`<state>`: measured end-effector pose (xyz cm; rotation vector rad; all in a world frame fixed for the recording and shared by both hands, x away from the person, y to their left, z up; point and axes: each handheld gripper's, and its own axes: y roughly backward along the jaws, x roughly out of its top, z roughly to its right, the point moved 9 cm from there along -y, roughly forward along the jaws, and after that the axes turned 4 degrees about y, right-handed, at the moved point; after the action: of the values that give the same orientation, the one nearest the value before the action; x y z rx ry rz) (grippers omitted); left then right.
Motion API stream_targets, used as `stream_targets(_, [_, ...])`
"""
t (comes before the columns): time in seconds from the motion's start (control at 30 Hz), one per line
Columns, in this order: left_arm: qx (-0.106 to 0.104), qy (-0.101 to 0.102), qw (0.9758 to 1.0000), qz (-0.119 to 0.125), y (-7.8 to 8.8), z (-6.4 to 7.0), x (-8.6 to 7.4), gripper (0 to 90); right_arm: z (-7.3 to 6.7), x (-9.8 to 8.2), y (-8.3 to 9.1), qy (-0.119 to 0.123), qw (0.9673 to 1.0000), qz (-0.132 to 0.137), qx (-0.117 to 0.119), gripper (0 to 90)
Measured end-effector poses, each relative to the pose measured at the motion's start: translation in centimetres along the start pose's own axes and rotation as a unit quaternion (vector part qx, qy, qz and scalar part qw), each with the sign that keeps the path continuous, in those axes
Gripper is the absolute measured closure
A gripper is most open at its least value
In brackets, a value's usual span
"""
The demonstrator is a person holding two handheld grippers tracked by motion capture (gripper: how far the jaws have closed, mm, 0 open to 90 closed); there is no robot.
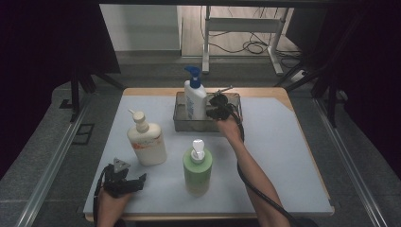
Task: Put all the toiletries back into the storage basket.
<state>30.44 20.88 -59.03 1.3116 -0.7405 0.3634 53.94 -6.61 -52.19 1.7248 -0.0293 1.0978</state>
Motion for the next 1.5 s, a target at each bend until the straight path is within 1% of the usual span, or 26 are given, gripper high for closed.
stream_targets(0.17, [-0.001, 0.002, 1.0000, 0.002, 0.0, 0.0, 0.0, 12.2, -0.1, -0.1, -0.3, -0.002, 1.0000, -0.003, 0.002, 90.0])
stream_targets(0.3, [0.000, 0.002, 1.0000, 0.001, 0.0, 0.0, 0.0, 12.2, -0.4, -0.1, -0.4, -0.004, 0.9999, -0.005, 0.009, 90.0])
stream_targets(0.7, [-0.001, 0.002, 1.0000, 0.002, 0.0, 0.1, 0.0, 12.2, -1.2, 0.2, -0.9, -0.006, 0.9999, -0.002, 0.016, 89.9])
stream_targets(0.73, [-0.001, 0.002, 1.0000, 0.002, 0.0, 0.1, 0.0, 12.2, -1.3, 0.2, -1.0, -0.009, 0.9998, -0.003, 0.015, 89.9])
stream_targets(1.0, [-0.001, 0.002, 1.0000, 0.002, 0.0, 0.1, 0.0, 12.1, -2.1, 0.7, -1.4, -0.006, 0.9997, -0.001, 0.022, 89.7])
stream_targets(1.03, [-0.001, 0.002, 1.0000, 0.002, 0.0, 0.1, 0.0, 12.2, -2.2, 0.7, -1.4, -0.007, 0.9998, 0.000, 0.019, 89.8])
stream_targets(1.13, [-0.001, 0.002, 1.0000, 0.002, 0.0, 0.1, 0.0, 12.2, -2.4, 0.7, -1.6, -0.001, 0.9998, -0.002, 0.021, 89.7])
stream_targets(1.5, [-0.001, 0.002, 1.0000, 0.002, 0.0, 0.1, 0.0, 12.2, -3.3, 0.8, -2.2, 0.003, 0.9996, -0.006, 0.027, 89.6])
